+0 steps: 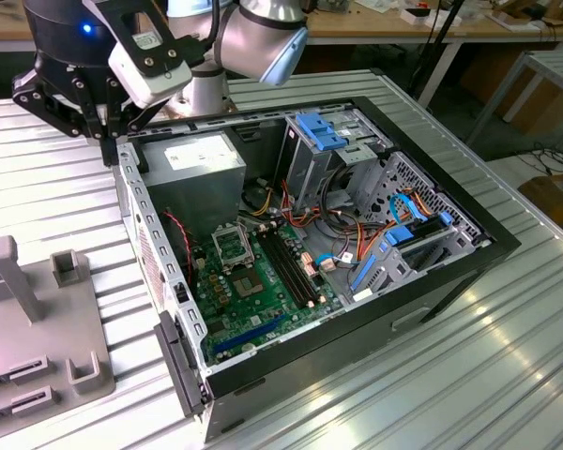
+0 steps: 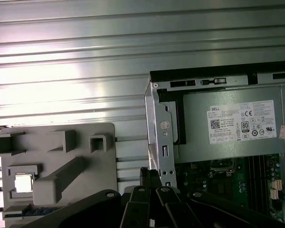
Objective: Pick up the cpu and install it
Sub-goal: 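Reach for the cpu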
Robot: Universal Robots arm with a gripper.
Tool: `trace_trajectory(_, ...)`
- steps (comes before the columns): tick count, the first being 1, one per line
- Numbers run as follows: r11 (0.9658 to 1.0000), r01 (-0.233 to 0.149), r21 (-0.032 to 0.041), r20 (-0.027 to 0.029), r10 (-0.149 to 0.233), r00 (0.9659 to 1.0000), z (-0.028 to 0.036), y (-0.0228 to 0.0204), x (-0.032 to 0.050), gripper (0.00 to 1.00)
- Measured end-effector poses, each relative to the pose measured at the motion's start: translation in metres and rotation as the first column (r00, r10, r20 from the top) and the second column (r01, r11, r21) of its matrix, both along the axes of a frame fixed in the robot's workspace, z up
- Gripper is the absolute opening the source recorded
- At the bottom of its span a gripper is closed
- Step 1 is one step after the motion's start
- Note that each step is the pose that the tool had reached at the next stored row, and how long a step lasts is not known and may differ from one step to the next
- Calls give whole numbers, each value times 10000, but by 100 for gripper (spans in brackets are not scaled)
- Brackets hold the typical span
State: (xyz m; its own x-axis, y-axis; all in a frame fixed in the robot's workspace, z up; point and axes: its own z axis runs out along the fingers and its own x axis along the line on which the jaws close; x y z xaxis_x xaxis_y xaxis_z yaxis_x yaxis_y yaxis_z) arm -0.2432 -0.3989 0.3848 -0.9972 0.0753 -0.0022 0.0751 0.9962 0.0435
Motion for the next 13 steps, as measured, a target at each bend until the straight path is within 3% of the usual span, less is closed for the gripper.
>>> trace_trajectory(13,10000,0,0,1,0,10000,-3,0,-137,12)
